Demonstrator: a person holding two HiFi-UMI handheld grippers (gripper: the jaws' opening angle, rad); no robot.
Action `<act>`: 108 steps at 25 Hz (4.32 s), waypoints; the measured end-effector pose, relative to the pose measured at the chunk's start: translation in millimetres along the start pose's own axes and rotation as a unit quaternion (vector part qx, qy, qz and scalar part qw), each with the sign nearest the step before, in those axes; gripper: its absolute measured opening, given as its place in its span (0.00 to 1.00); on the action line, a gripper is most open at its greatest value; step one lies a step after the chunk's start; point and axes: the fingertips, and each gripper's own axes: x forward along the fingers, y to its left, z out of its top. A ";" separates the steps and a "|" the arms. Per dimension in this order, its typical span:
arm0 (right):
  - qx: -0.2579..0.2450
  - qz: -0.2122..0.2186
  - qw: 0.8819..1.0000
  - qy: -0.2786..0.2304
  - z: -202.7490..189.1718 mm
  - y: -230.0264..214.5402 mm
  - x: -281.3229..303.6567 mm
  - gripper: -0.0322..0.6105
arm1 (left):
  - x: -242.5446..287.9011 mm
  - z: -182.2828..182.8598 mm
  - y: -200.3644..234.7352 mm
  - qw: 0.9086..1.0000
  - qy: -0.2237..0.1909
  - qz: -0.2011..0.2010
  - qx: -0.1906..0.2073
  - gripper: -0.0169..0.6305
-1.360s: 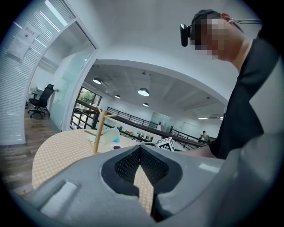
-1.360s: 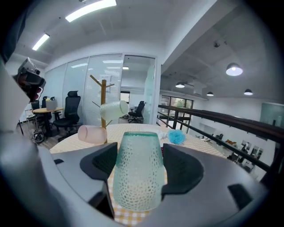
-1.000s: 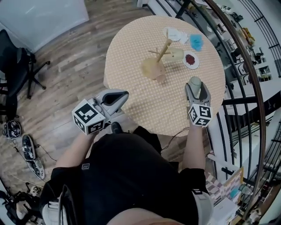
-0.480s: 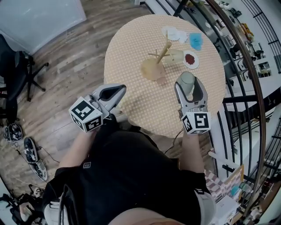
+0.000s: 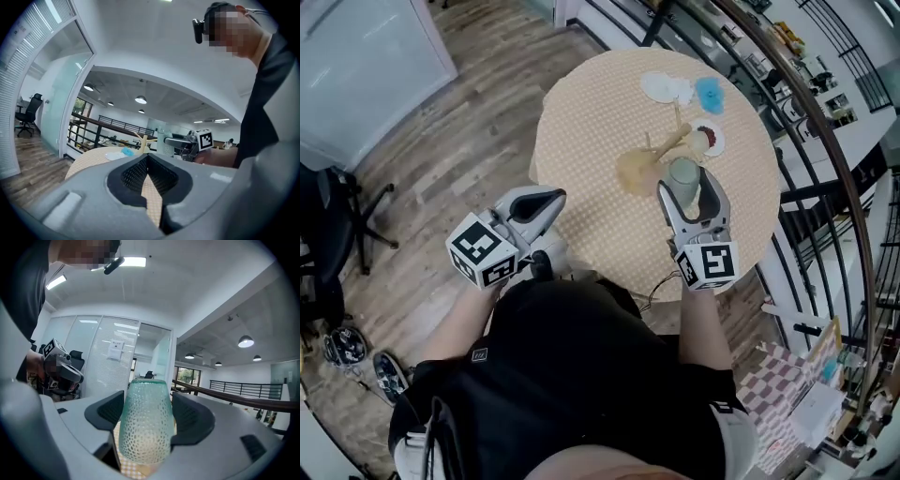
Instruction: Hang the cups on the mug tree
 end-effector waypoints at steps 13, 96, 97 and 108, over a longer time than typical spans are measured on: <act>-0.080 -0.024 0.996 0.028 -12.3 30.0 55.1 0.56 | -7.7 4.2 35.5 1.000 -0.006 0.004 -0.030 0.04; -0.032 0.056 0.998 0.010 -19.6 23.7 123.4 0.55 | -5.3 -19.5 59.1 0.994 0.026 0.075 -0.069 0.04; -0.032 0.056 0.998 0.009 -19.1 23.7 124.6 0.55 | -4.6 -19.7 59.5 0.994 0.026 0.074 -0.069 0.04; -0.040 0.047 0.998 0.017 -33.6 12.6 131.0 0.55 | 7.3 -23.2 56.8 0.995 0.036 0.069 -0.068 0.04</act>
